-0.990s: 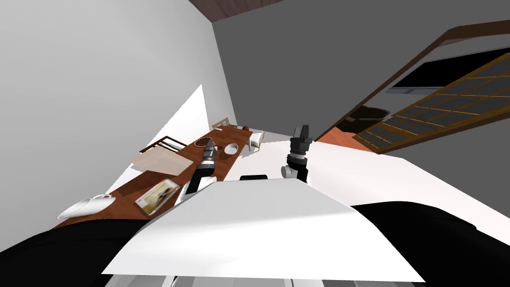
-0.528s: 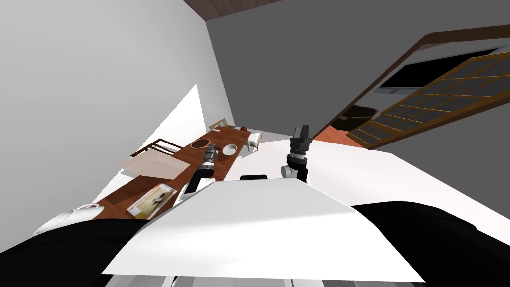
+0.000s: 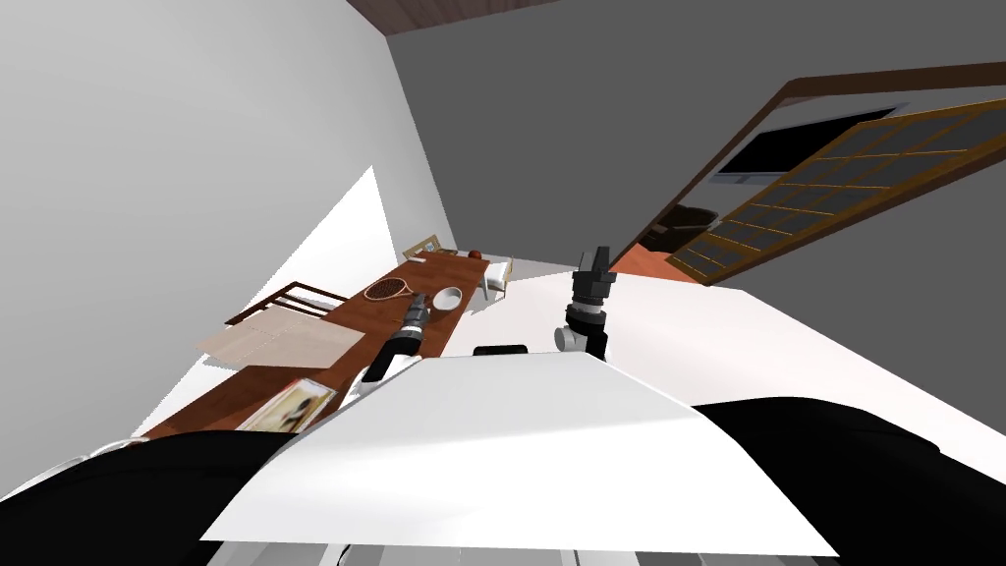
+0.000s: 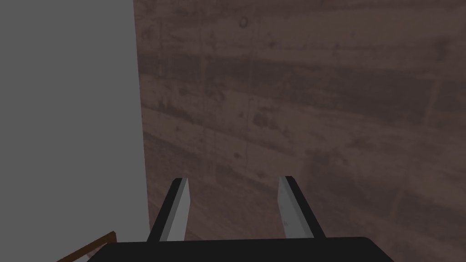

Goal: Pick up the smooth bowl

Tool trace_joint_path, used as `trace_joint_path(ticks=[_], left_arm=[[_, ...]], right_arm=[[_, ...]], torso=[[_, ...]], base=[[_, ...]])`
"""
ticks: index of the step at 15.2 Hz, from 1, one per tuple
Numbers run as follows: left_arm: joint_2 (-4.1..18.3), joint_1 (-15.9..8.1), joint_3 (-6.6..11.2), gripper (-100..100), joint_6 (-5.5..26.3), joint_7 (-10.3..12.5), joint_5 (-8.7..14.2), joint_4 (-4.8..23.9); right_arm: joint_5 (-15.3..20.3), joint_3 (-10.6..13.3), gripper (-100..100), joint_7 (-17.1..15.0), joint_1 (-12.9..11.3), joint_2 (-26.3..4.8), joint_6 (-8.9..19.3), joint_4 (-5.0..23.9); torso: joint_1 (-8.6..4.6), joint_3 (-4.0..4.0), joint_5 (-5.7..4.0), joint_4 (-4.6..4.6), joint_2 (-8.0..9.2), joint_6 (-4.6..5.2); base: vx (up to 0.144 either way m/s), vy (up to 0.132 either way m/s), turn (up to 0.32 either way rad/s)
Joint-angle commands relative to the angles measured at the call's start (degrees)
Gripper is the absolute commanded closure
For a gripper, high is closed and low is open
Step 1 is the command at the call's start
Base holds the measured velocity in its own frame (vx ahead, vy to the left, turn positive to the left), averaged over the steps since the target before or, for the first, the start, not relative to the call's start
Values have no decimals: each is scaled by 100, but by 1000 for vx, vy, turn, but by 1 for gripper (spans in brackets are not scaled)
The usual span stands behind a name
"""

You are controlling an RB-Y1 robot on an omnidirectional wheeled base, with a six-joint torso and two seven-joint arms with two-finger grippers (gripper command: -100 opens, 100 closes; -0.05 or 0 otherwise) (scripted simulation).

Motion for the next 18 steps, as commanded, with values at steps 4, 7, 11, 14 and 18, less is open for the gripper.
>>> trace_joint_path(ticks=[4,7,11,14,18], left_arm=[[35,31,76,-100,479,9,103,58],[46,76,130,-100,796,6,177,108],[59,154,248,-100,1287,-4,303,200],[62,187,311,-100,1708,-12,356,242],[61,242,442,-100,2154,-33,441,315]], right_arm=[[0,0,0,0,0,0,0,0],[0,0,0,0,0,0,0,0],[0,0,0,0,0,0,0,0],[0,0,0,0,0,0,0,0],[0,0,0,0,1,0,0,0]], torso=[[-1,0,0,0,0,1],[0,-3,0,-1,-5,1],[1,-4,0,-2,-8,0],[2,-8,0,-3,-14,1],[2,-10,0,-4,-18,0]], base=[[15,2,-70],[30,5,-92],[37,5,-80],[56,11,-110],[59,7,-71]])
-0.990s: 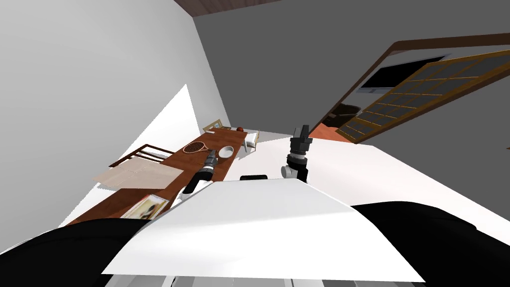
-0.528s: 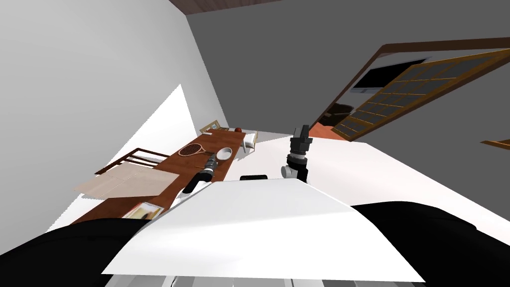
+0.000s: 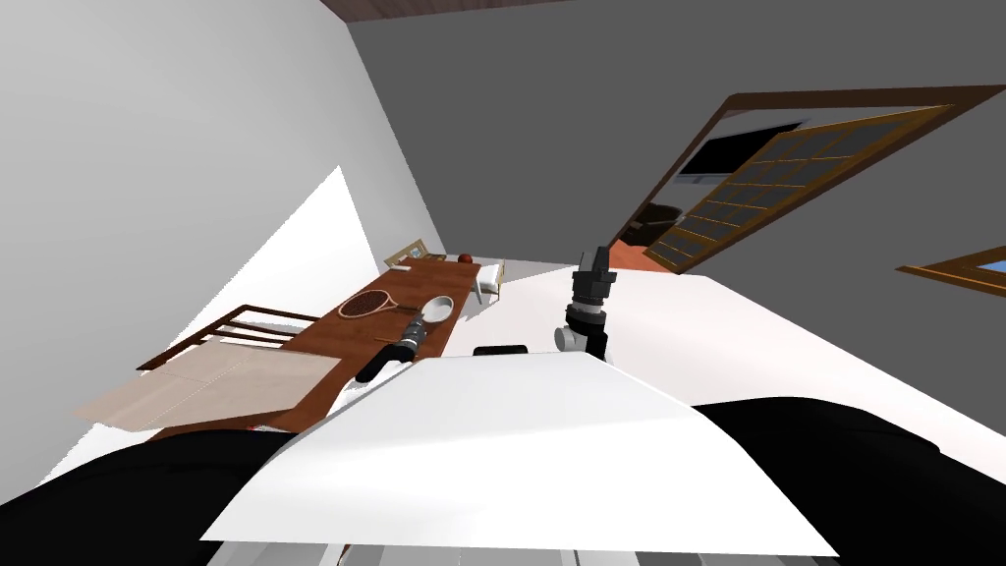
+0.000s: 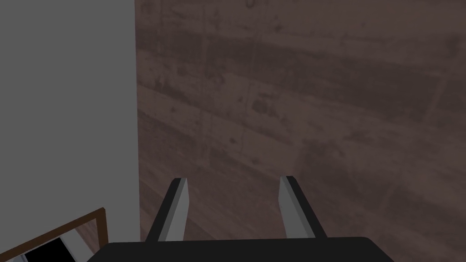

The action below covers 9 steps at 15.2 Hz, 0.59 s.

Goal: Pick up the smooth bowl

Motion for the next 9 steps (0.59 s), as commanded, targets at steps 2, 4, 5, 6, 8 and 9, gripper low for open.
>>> trace_joint_path(ticks=[2,4,5,6,8,9], left_arm=[[-20,1,43,-100,296,-16,13,56],[-24,23,110,-100,561,-29,46,88],[-32,40,178,-100,723,-43,71,117],[-32,40,178,-100,814,-43,71,117],[-42,54,245,-100,1053,-58,91,143],[-56,65,312,-100,1234,-73,106,167]], right_arm=[[0,0,0,0,0,0,0,0],[0,0,0,0,0,0,0,0],[0,0,0,0,0,0,0,0],[0,0,0,0,0,0,0,0],[0,0,0,0,1,0,0,0],[0,0,0,0,1,0,0,0]], torso=[[0,-2,0,-1,-2,0],[0,0,0,0,1,-1],[0,-1,0,0,-1,0],[1,-3,0,-1,-5,0],[1,-7,0,-2,-12,0],[1,-7,0,-3,-12,-1]], base=[[66,11,-53],[64,10,-54],[86,11,-88],[90,13,-69],[96,13,-51],[107,21,-56]])
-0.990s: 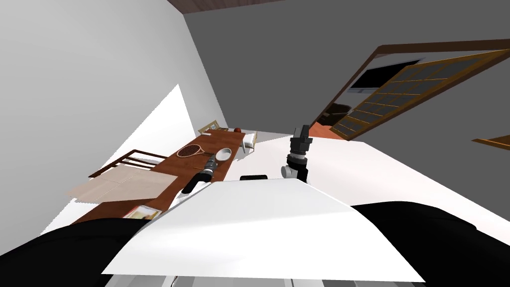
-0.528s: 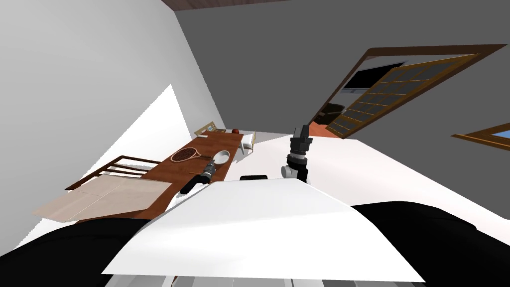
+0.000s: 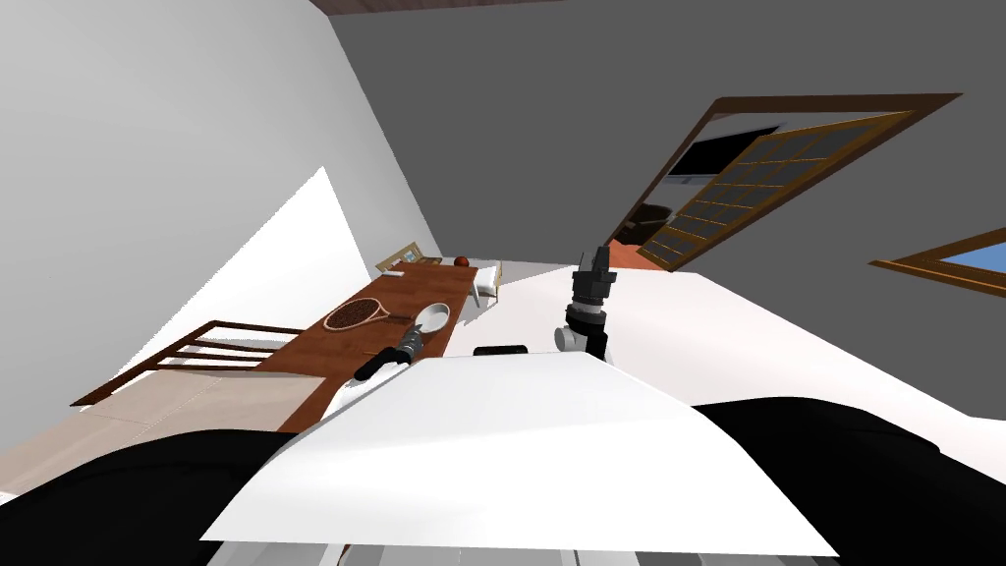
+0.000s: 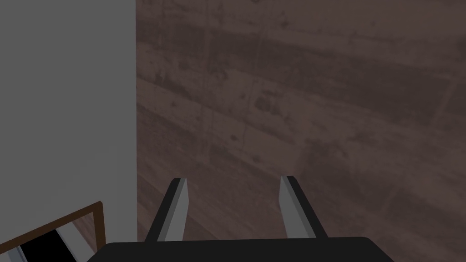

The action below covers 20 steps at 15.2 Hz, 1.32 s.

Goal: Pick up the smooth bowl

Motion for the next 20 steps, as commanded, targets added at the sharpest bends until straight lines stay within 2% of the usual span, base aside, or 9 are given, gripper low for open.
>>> trace_joint_path(ticks=[1,6,7,9,10,12,13,17,20], left_arm=[[8,74,56,-100,198,-23,51,14],[-70,92,246,-100,785,-69,71,74],[-70,92,246,-100,791,-69,71,74],[-168,96,360,-100,1102,-98,72,106],[-168,96,360,-100,1119,-98,72,106],[-307,97,459,-100,1395,-123,69,133],[-307,97,459,-100,1395,-123,69,133],[-719,97,601,-100,1782,-157,62,165],[-1019,97,642,-100,1894,-166,61,172]], right_arm=[[0,0,0,0,0,0,0,0],[0,0,0,0,0,0,0,0],[0,0,0,0,0,0,0,0],[0,0,0,0,0,0,0,0],[0,0,0,0,0,0,0,0],[0,0,0,0,0,0,0,0],[0,0,0,0,0,0,0,0],[0,0,0,0,0,0,0,0],[0,0,0,0,0,0,0,0]], torso=[[0,0,0,0,0,0],[-2,1,-1,0,3,-1],[-2,0,-1,0,1,-1],[-4,1,-1,0,3,-1],[-3,-2,-1,-1,-3,-1],[-2,-3,-1,-2,-5,-1],[2,-5,0,-2,-8,-1],[-2,-1,0,-1,-1,-2],[-7,2,-1,0,5,-1]], base=[[105,21,-51],[96,17,-36],[90,12,-27],[106,13,-30],[120,14,-24],[118,27,-24],[115,25,-18],[100,22,-19],[76,8,-12]])
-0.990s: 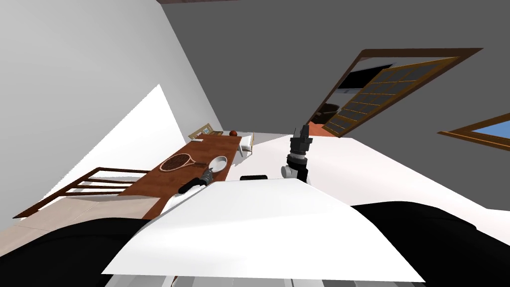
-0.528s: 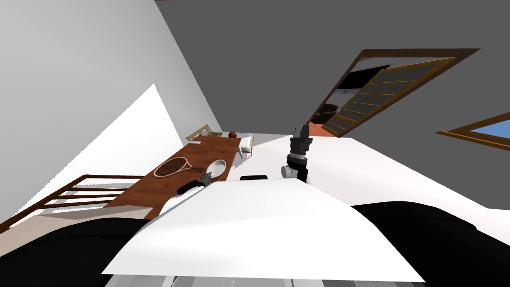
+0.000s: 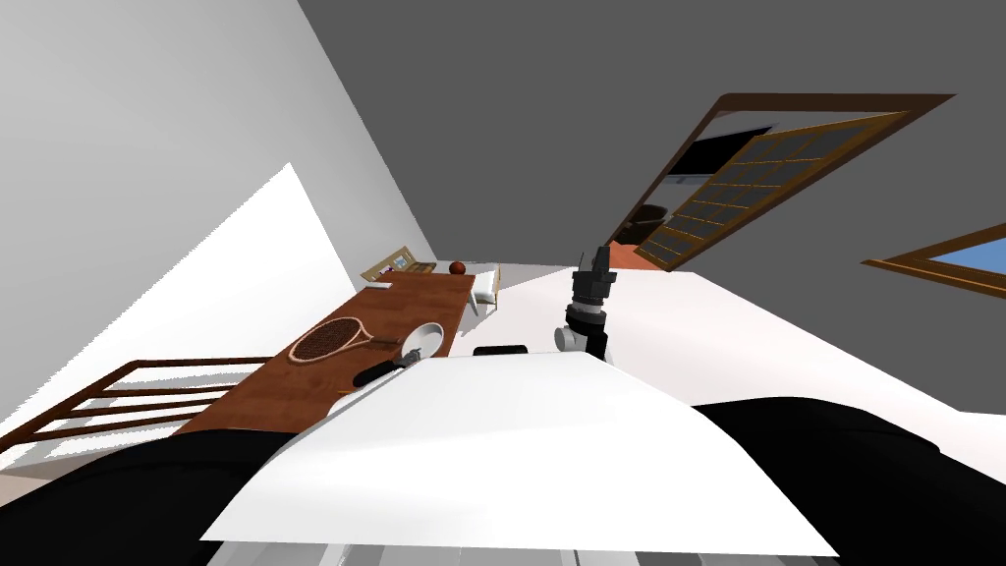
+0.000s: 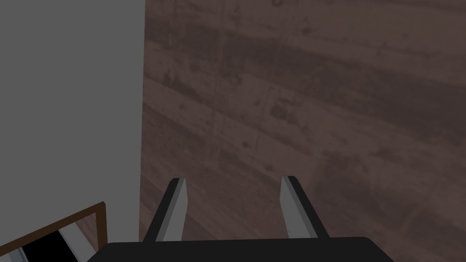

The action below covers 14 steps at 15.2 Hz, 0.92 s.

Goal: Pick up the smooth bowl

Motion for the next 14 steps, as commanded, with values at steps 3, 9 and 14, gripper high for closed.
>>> trace_joint_path(ticks=[3,9,14], left_arm=[[-3,-113,-8,-100,-143,17,-33,244],[27,-229,-8,100,-289,34,-51,486],[2,-142,-10,100,-181,22,-41,305]], right_arm=[[0,0,0,0,-1,0,0,0],[0,0,0,0,-1,0,0,0],[0,0,0,0,-1,0,0,0]], torso=[[1,10,0,4,18,1],[3,22,0,8,37,0],[2,21,0,10,33,-2]], base=[[13,5,-10],[-10,8,-11],[1,-1,4]])
